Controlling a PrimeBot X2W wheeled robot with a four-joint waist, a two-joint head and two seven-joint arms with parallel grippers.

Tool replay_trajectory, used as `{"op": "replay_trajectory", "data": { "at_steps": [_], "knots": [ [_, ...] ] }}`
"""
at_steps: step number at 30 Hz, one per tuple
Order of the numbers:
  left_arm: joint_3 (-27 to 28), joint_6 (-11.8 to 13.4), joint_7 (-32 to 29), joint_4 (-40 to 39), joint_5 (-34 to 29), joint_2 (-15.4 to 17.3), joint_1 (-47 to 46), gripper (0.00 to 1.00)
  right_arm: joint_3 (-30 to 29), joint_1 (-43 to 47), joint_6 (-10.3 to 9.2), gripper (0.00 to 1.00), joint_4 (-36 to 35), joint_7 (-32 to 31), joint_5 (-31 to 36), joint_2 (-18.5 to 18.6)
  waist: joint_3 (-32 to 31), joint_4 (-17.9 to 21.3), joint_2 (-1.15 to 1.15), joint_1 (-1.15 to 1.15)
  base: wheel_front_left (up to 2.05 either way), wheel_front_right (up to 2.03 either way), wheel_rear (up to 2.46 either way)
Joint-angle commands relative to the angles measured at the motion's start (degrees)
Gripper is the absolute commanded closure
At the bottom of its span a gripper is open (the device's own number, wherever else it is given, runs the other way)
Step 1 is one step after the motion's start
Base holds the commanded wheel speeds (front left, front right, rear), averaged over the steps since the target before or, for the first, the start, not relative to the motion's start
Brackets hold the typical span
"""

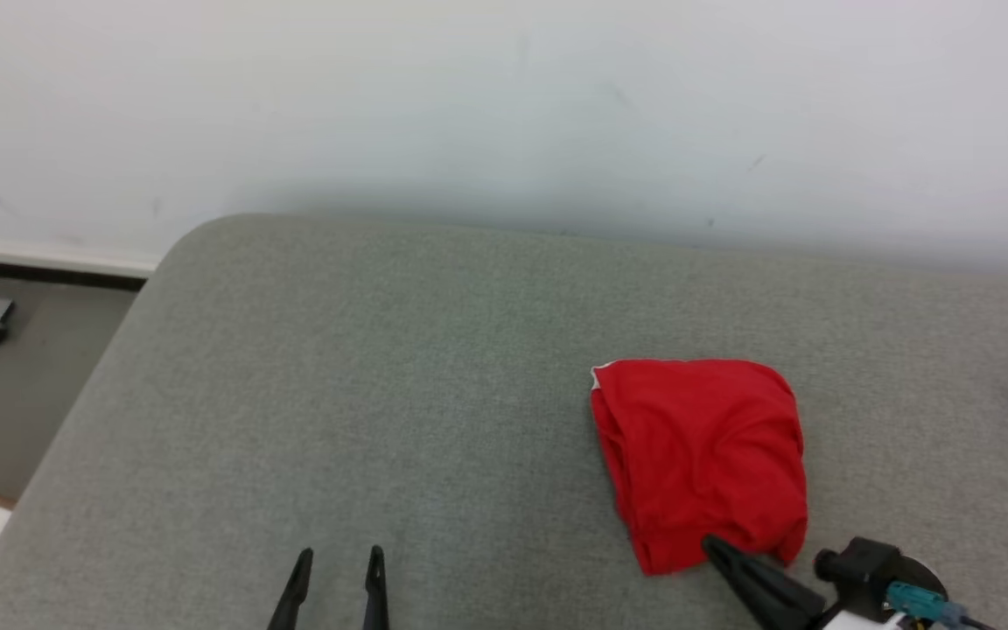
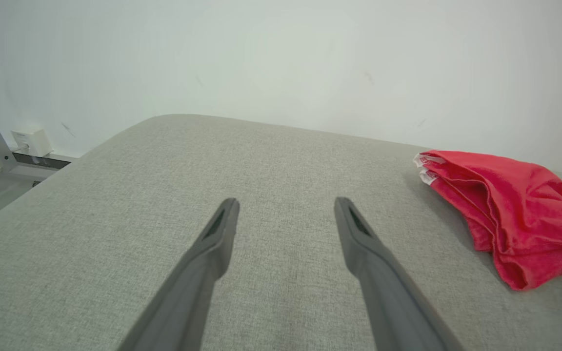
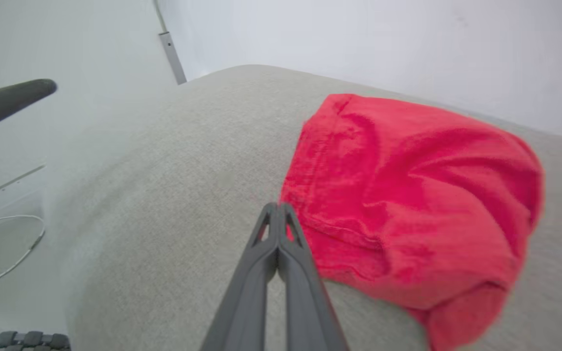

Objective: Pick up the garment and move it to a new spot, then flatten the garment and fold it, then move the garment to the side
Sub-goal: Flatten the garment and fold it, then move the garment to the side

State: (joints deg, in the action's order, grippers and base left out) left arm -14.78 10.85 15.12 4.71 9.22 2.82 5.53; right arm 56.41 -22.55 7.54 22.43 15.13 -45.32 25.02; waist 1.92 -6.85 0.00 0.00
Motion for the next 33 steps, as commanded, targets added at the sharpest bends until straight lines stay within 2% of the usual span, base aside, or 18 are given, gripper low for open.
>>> {"op": "replay_trajectory", "data": {
  "at_steps": [1, 2, 3, 4, 8, 13, 14, 22, 27, 33],
  "knots": [
    [0.7, -0.5, 0.0, 0.1, -0.8, 0.4, 1.1, 0.0, -2.7, 1.9, -0.14, 0.56, -0.6, 0.0, 1.1, 0.8, -2.4, 2.6, 0.0, 0.0, 0.0, 0.0, 0.0],
    [1.1, -0.8, 0.0, 0.1, -1.1, 0.5, 1.2, 0.0, -5.2, 3.1, -0.14, 0.33, -1.2, 0.0, 1.9, 1.2, -2.7, 3.1, 0.0, 0.0, 0.0, 0.0, 0.0],
    [1.4, -1.2, 0.0, 0.2, -1.5, 0.6, 1.4, 0.0, -7.7, 4.2, -0.14, 0.05, -1.8, 0.0, 2.8, 1.7, -2.9, 3.5, 0.0, 0.0, 0.0, 0.0, 0.0],
    [1.8, -1.4, 0.0, 0.3, -1.7, 0.7, 1.6, 0.0, -10.0, 5.4, -0.14, 0.0, -2.4, 0.0, 3.7, 2.0, -3.1, 4.0, 0.0, 0.0, 0.0, 0.0, 0.0],
    [3.4, -2.5, 0.0, 1.1, -2.4, 0.9, 2.3, 0.0, -20.4, 10.3, -0.14, 0.0, -4.7, 0.0, 7.3, 3.0, -4.0, 5.4, 0.0, 0.0, 0.0, 0.0, 0.0],
    [5.1, -3.4, 0.0, 1.4, -3.2, 0.8, 3.5, 0.0, -32.9, 16.6, -0.14, 0.0, -5.9, 0.0, 10.9, 2.1, -4.8, 6.8, 0.0, 0.0, 0.0, 0.0, 0.0],
    [5.1, -3.4, 0.0, 1.4, -3.2, 0.8, 3.5, 0.0, -32.9, 16.6, -0.14, 0.0, -5.9, 0.0, 10.9, 2.1, -4.8, 6.8, 0.0, 0.0, 0.0, 0.0, 0.0],
    [7.5, -4.8, 0.0, 1.8, -4.3, 0.8, 5.0, 0.0, -46.0, 23.3, -0.14, 0.0, -6.7, 0.0, 16.5, -0.4, -5.4, 7.9, 0.0, 0.0, 0.0, 0.0, 0.0],
    [9.1, -5.4, 0.0, 1.9, -4.5, 0.8, 5.8, 0.0, -51.8, 27.4, -0.14, 0.0, -5.6, 0.0, 18.3, -3.0, -6.2, 8.1, 0.0, 0.0, 0.0, 0.0, 0.0],
    [10.0, -5.7, 0.0, 1.5, -4.9, 0.6, 6.6, 0.0, -52.2, 29.1, -0.14, 0.0, -4.2, 0.0, 16.5, -4.4, -6.5, 8.5, 0.0, 0.0, 0.0, 0.0, 0.0]
  ]
}}
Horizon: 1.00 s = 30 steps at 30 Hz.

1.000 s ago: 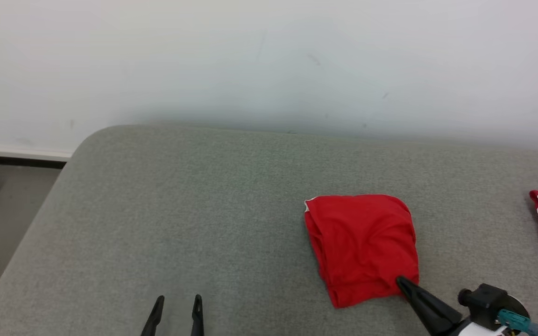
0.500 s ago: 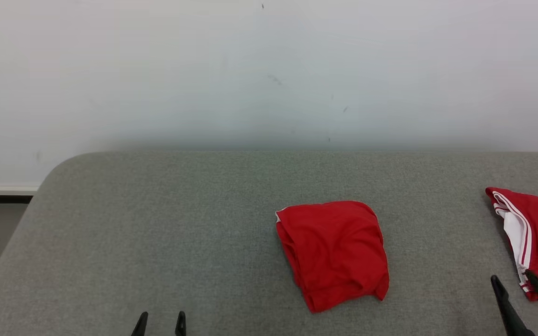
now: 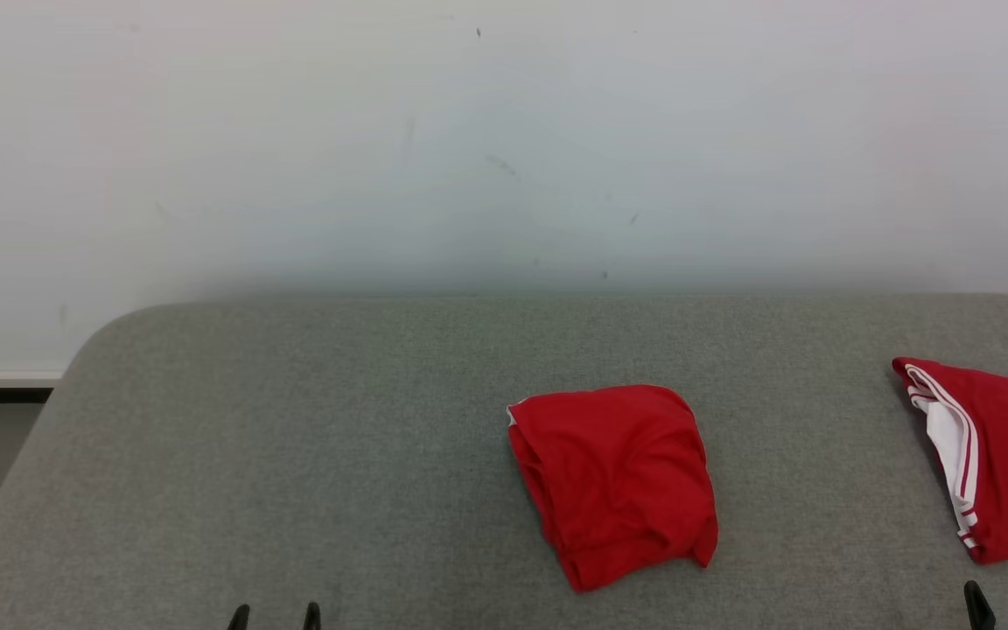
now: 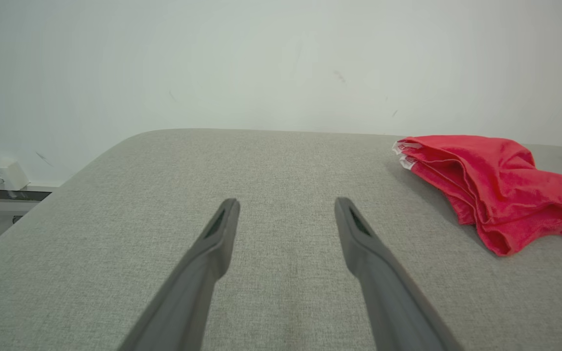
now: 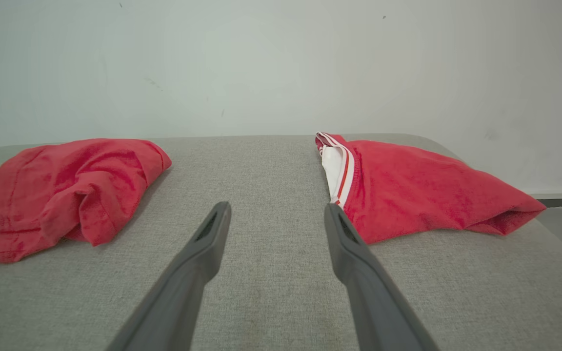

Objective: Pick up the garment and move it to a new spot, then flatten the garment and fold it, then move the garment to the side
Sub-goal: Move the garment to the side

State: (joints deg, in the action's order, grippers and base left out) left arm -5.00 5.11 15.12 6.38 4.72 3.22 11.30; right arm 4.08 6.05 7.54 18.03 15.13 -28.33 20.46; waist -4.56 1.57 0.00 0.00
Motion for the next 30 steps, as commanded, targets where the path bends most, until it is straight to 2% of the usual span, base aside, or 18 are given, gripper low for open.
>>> {"op": "replay_trajectory", "data": {
  "at_steps": [1, 5, 10, 14, 19, 24, 30],
  "knots": [
    [0.3, -0.1, 0.0, -0.3, -0.5, 0.2, 0.9, 0.0, 0.3, 0.6, -0.14, 0.0, 0.3, 0.0, -1.3, 0.2, 0.0, 0.1, 0.0, 0.0, 0.0, 0.0, 0.0],
    [0.4, -0.4, 0.0, -0.4, -0.6, 0.1, 0.5, 0.0, 1.8, -0.2, -0.14, 0.0, 0.3, 0.0, -4.9, 1.0, 0.2, 0.1, 0.0, 0.0, 0.0, 0.0, 0.0],
    [0.0, -0.4, 0.0, -0.6, -0.7, -0.1, -0.1, 0.0, 5.0, -2.3, -0.14, 0.0, -2.1, -2.6, -15.7, 3.3, 0.9, -0.3, 0.0, 0.0, 0.0, 0.0, 0.0],
    [-0.5, -0.5, 0.0, -0.7, -0.9, -0.1, -0.7, 0.0, 6.7, -4.0, -0.14, 0.0, -5.2, -11.2, -27.5, 6.6, 1.7, -1.4, 0.0, 0.0, 0.0, 0.0, 0.0],
    [-1.6, -0.7, 0.0, -0.7, -1.0, -0.1, -1.7, 0.0, 7.5, -6.7, -0.13, 0.0, -8.4, -22.7, -40.2, 10.6, 2.9, -4.7, 0.0, 0.0, 0.0, 0.0, 0.0],
    [-3.4, -0.6, 0.0, -1.3, -1.4, -0.2, -2.7, 0.0, 7.9, -11.3, -0.13, 0.0, -7.2, -31.5, -47.5, 12.6, 5.7, -9.6, 0.0, 0.0, 0.0, 0.0, 0.0],
    [-6.3, 0.7, 0.0, -1.5, -0.3, -0.2, -4.9, 0.0, 7.8, -19.2, -0.13, 0.0, -0.3, -39.0, -52.4, 12.5, 10.7, -15.1, 0.0, 0.0, 0.0, 0.0, 0.0]
  ]
}}
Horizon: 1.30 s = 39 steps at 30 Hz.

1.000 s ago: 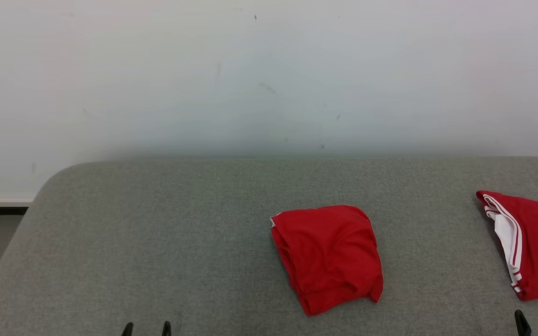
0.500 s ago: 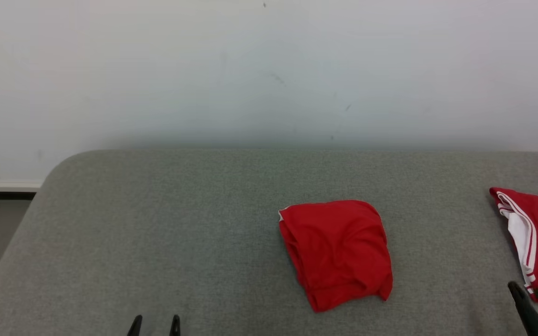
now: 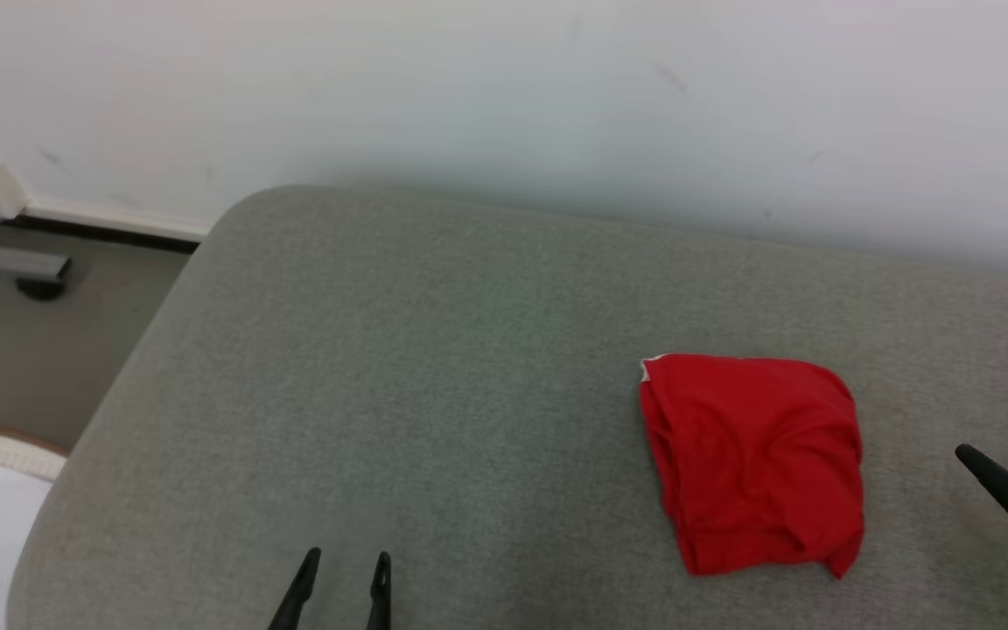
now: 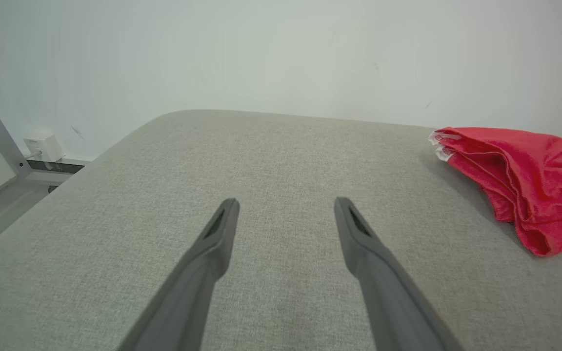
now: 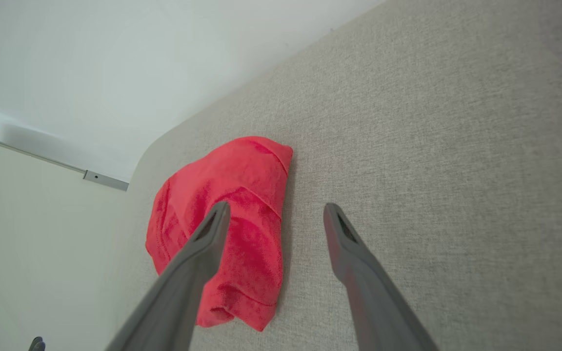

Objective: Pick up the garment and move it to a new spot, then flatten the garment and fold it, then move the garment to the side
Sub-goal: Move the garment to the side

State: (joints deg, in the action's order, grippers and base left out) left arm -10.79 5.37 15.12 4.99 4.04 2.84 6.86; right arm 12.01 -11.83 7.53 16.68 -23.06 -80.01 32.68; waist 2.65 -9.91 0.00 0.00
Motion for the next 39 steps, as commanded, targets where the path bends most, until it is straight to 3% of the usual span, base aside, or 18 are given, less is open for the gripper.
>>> {"op": "replay_trajectory", "data": {
  "at_steps": [1, 11, 24, 25, 26, 27, 32, 39],
  "knots": [
    [-0.9, 0.9, 0.0, -0.2, 0.9, 0.2, -0.9, 0.0, 0.1, -2.4, -0.12, 0.0, 2.4, -1.7, -0.7, 0.4, 4.2, -4.4, 0.0, 0.0, 0.0, 0.0, 0.0],
    [-4.0, 3.6, 0.0, 0.0, 2.2, 0.2, -1.2, 0.0, 1.6, -7.6, -0.12, 0.0, 10.0, -8.2, -2.6, -0.1, 7.0, -9.2, 0.0, 0.0, 0.0, 0.0, 0.0],
    [-5.0, 4.5, 0.0, 0.2, 2.5, 0.2, -2.8, 0.0, 4.2, -7.8, -0.12, 0.0, 5.9, -12.7, -5.2, -2.9, 8.4, -8.6, 0.0, 0.0, 0.0, 0.0, 0.0],
    [-5.1, 4.7, 0.0, 0.2, 2.4, 0.2, -2.9, 0.0, 4.3, -7.9, -0.12, 0.54, 5.4, -12.3, -4.8, -2.9, 8.4, -8.4, 0.0, 0.0, 0.0, 0.0, 0.0],
    [-5.1, 4.6, 0.0, 0.3, 2.5, 0.2, -2.9, 0.0, 4.4, -8.1, -0.12, 0.86, 5.2, -11.7, -4.2, -2.8, 8.3, -8.1, 0.0, 0.0, 0.0, 0.0, 0.0],
    [-5.2, 4.7, 0.0, 0.3, 2.6, 0.2, -2.9, 0.0, 4.5, -8.5, -0.12, 1.0, 5.1, -11.2, -3.6, -2.6, 8.3, -7.9, 0.0, 0.0, 0.0, 0.0, 0.0],
    [-5.3, 4.8, 0.0, 0.4, 2.6, 0.2, -3.2, 0.0, 5.0, -10.0, -0.12, 1.0, 4.4, -8.4, -0.4, -1.1, 8.2, -6.2, 0.0, 0.0, 0.0, 0.0, 0.0],
    [-5.0, 4.8, 0.0, 0.3, 2.9, 0.2, -3.8, 0.0, 8.8, -12.9, -0.12, 1.0, -0.9, -9.6, 5.0, 4.6, 7.3, -1.0, 0.0, 0.0, 0.0, 0.0, 0.0]
  ]
}}
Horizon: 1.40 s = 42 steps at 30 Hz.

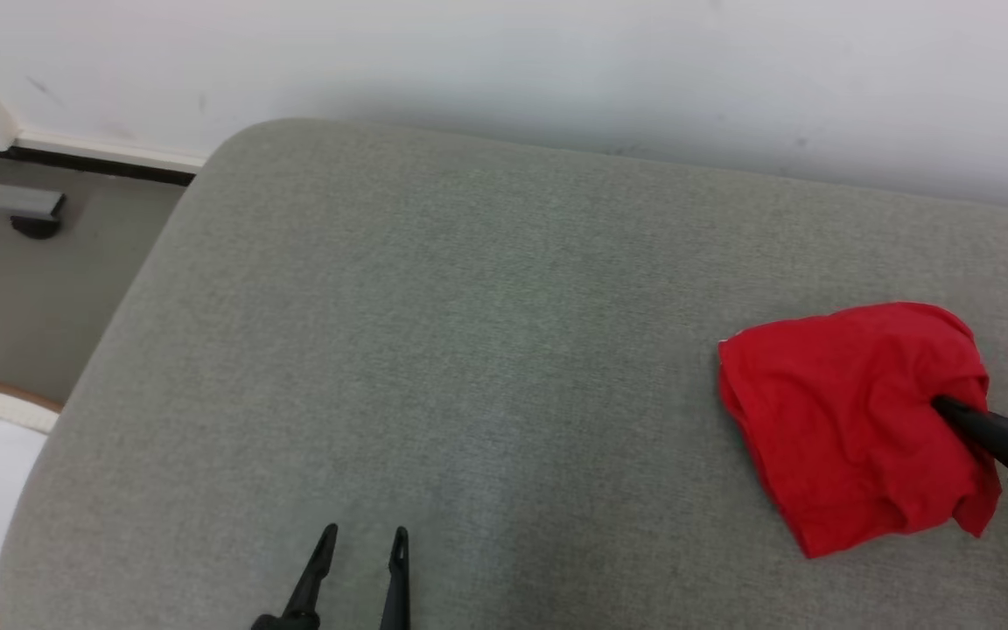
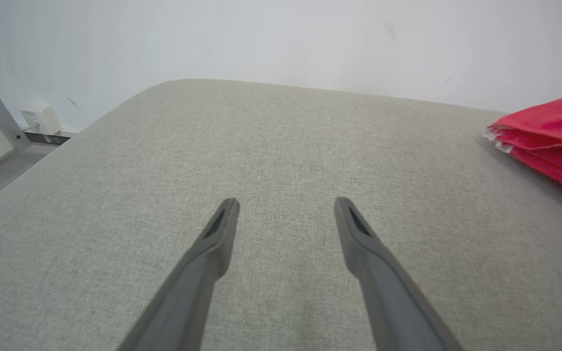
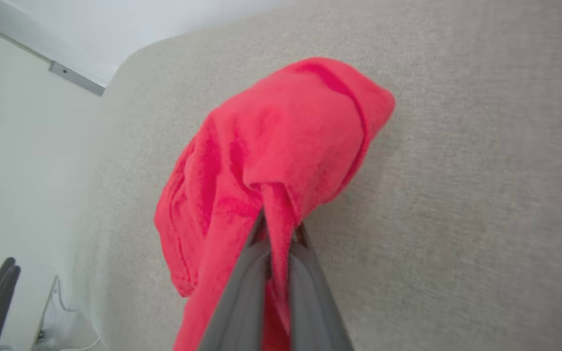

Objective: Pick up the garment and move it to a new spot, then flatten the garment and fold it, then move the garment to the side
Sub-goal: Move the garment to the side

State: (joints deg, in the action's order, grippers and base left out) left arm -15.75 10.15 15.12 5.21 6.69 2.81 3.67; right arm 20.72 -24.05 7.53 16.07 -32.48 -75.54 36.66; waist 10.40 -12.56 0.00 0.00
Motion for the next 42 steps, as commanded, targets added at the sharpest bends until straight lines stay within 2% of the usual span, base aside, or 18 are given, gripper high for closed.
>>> {"op": "replay_trajectory", "data": {
  "at_steps": [1, 8, 16, 23, 36, 37, 38, 39, 42],
  "knots": [
    [0.2, 0.1, 0.0, -0.1, 0.4, 0.2, -0.6, 0.0, 0.9, -1.2, -0.12, 1.0, -1.4, -0.3, 1.4, 1.6, -0.7, 2.6, 0.0, 0.0, 0.0, 0.0, 0.0],
    [0.3, 0.4, 0.0, -1.0, 1.0, 0.2, -1.1, 0.0, 3.2, -2.4, -0.12, 1.0, -6.1, -1.7, 3.2, 7.0, -0.7, 9.6, 0.0, 0.0, 0.0, 0.0, 0.0],
    [0.2, -0.4, 0.0, -0.8, -0.5, 0.2, -4.6, 0.0, 2.9, -4.3, -0.12, 1.0, -0.9, 1.1, 7.6, 12.4, 2.8, 15.1, 0.0, 0.0, 0.0, 0.0, 0.0],
    [0.2, -0.9, 0.0, 0.1, -1.6, 0.2, -6.5, 0.0, 7.1, -9.4, -0.13, 1.0, 5.3, 5.7, 17.7, 15.3, 4.9, 16.2, 0.0, 0.0, 0.0, 0.0, 0.0],
    [0.9, -0.9, 0.0, 0.1, -2.1, 0.2, -5.8, 0.0, 11.5, -13.8, -0.13, 1.0, 17.1, 15.6, 22.8, 16.9, 5.1, 15.3, 0.0, 0.0, 0.0, 0.0, 0.0],
    [1.0, -0.8, 0.0, 0.0, -2.2, 0.2, -5.7, 0.0, 11.4, -14.0, -0.13, 0.8, 18.7, 16.7, 23.6, 16.9, 5.1, 15.4, 0.0, 0.0, 0.0, 0.0, 0.0],
    [1.0, -0.8, 0.0, 0.0, -2.3, 0.2, -5.7, 0.0, 11.4, -14.1, -0.13, 0.42, 20.4, 17.8, 24.4, 16.7, 5.1, 15.5, 0.0, 0.0, 0.0, 0.0, 0.0],
    [1.0, -0.8, 0.0, -0.1, -2.3, 0.2, -5.7, 0.0, 11.6, -14.5, -0.13, 0.0, 22.1, 19.1, 25.9, 16.8, 5.1, 15.6, 0.0, 0.0, 0.0, 0.0, 0.0],
    [1.2, -0.9, 0.0, 0.0, -2.4, 0.2, -5.7, 0.0, 11.3, -15.7, -0.13, 0.0, 27.1, 22.2, 28.6, 15.2, 5.0, 16.0, 0.0, 0.0, 0.0, 0.0, 0.0]
  ]
}}
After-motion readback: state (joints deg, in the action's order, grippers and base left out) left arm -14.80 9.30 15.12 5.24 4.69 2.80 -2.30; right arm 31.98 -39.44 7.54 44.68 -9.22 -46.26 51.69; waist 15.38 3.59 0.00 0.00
